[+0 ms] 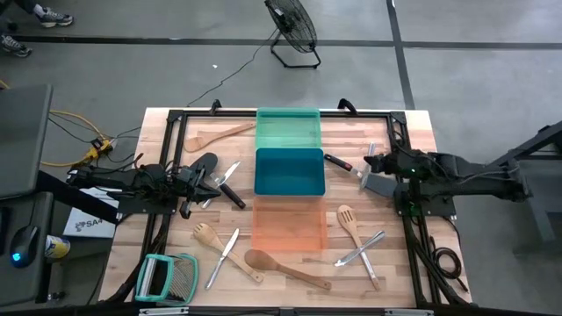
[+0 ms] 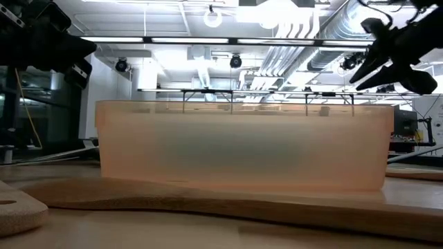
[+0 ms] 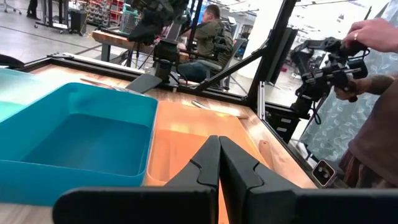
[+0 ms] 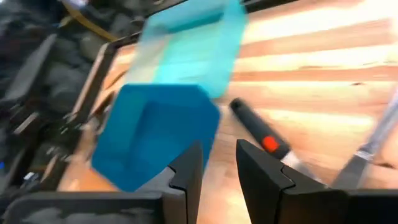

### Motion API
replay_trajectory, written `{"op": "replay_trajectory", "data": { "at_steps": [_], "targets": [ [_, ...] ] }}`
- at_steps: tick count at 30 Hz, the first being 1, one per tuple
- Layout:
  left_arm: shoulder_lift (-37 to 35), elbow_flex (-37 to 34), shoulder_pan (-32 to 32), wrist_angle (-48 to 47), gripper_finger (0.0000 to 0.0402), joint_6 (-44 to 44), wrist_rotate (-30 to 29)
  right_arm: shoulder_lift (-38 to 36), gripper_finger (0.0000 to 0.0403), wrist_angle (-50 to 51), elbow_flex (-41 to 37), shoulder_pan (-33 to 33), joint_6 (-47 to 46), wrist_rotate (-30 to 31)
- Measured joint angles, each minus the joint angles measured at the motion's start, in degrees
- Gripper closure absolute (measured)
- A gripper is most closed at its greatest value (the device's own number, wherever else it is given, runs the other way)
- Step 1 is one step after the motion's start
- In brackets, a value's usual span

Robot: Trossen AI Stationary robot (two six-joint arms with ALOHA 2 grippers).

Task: Pick & Place Kitchen Items
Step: Put the silver knife into the orange bin

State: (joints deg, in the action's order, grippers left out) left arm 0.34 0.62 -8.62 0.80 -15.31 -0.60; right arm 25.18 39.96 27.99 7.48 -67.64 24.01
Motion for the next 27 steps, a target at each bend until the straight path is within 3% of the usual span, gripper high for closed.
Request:
{"op": "replay_trajectory", "data": {
  "at_steps": [12, 20, 27],
  "targets": [
    [0.0, 0.0, 0.0, 0.0, 0.0402, 0.0, 0.0, 20.3, 0.0311, 5.2, 7.3, 18.2, -1.3, -14.8],
    [0.0, 0.0, 0.0, 0.0, 0.0402, 0.0, 0.0, 30.2, 0.0311, 7.0, 8.3, 24.5, -1.6, -20.0],
    [0.0, 0.0, 0.0, 0.0, 0.0402, 0.0, 0.0, 34.7, 0.0311, 7.8, 8.3, 27.2, -1.3, -19.6]
  ]
}}
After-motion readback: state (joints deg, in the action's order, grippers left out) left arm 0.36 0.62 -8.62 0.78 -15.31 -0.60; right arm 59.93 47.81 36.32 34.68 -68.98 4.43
